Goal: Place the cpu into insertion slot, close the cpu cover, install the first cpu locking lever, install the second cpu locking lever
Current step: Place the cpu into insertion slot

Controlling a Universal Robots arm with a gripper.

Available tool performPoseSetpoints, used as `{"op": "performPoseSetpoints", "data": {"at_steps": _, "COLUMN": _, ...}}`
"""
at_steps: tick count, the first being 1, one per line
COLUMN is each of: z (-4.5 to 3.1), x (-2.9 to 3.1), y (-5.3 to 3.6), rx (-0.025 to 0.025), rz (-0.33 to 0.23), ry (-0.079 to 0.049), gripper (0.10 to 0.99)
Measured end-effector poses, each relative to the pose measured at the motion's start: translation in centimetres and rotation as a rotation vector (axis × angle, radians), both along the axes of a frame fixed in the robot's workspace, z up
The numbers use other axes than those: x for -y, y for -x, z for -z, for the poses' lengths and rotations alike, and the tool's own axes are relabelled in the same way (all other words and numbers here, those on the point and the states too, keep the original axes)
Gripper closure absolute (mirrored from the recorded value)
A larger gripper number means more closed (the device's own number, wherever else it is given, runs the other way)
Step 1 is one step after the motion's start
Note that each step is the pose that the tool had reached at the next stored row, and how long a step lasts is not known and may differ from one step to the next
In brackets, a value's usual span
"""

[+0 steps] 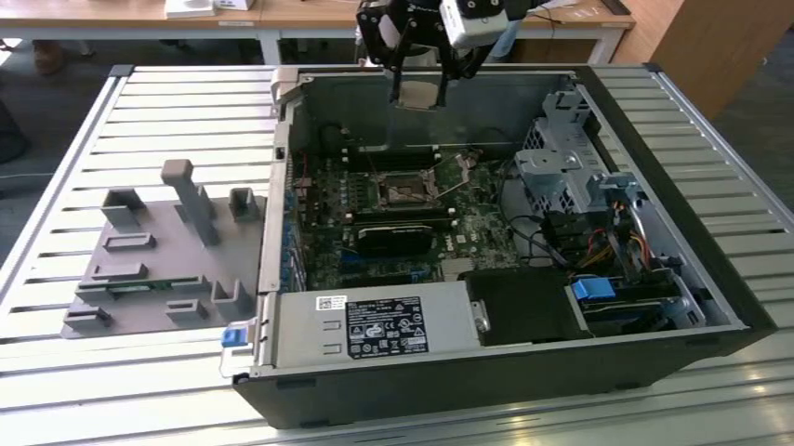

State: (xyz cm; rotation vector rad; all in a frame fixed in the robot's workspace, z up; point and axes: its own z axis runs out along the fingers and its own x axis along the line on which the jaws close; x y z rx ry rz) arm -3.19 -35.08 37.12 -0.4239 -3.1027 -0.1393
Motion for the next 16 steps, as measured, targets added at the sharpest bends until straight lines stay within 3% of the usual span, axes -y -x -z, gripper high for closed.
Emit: {"op": "performPoseSetpoints", "data": {"at_steps": 16, "z": 0.14, "x": 0.0, "y": 0.0, "rx": -0.0001, "rz": 0.247, "ry": 0.0, "gripper": 0.549}}
